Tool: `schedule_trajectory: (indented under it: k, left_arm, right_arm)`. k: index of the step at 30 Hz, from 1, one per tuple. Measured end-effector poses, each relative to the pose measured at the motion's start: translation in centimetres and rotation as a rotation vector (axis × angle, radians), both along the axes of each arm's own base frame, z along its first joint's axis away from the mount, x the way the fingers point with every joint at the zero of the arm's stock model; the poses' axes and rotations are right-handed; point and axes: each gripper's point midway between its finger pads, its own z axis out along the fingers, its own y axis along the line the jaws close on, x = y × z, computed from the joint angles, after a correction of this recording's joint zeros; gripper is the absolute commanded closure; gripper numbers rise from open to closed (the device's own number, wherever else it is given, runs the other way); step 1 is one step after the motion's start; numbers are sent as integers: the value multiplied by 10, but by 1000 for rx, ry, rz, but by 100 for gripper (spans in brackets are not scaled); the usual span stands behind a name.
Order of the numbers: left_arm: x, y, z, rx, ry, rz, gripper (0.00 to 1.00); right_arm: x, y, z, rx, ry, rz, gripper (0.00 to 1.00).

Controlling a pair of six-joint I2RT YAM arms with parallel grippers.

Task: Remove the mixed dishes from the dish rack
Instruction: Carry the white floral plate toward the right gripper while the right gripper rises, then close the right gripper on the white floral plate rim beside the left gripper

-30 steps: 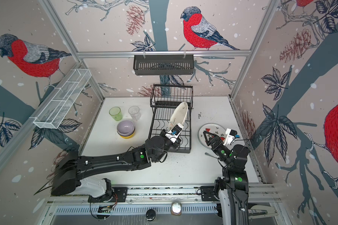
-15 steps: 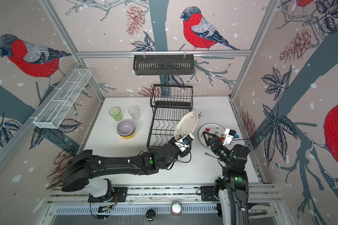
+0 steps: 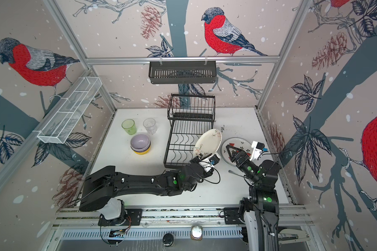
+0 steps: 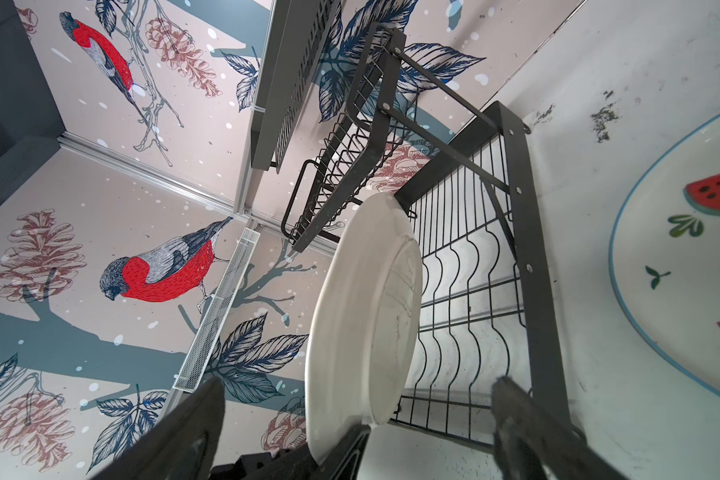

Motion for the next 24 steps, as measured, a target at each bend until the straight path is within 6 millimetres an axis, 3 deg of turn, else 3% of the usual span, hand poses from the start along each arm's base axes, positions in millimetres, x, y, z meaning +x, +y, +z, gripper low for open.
schedule_trajectory:
  k: [7, 10, 18, 24]
  left_arm:
    - [-17, -18, -18, 102, -73, -29, 100]
    - [-21, -22, -20, 117, -99, -39, 100]
    - [-20, -22, -17, 138, -134, -30, 100]
    - [-24, -24, -18, 136, -152, -41, 100]
  right_arm:
    - [1, 0, -11, -20, 37, 2, 2]
    - [0, -1, -14, -30, 48, -3, 3]
    - [4, -5, -21, -50, 77, -19, 22]
    - [9, -5, -28, -61, 104, -14, 23]
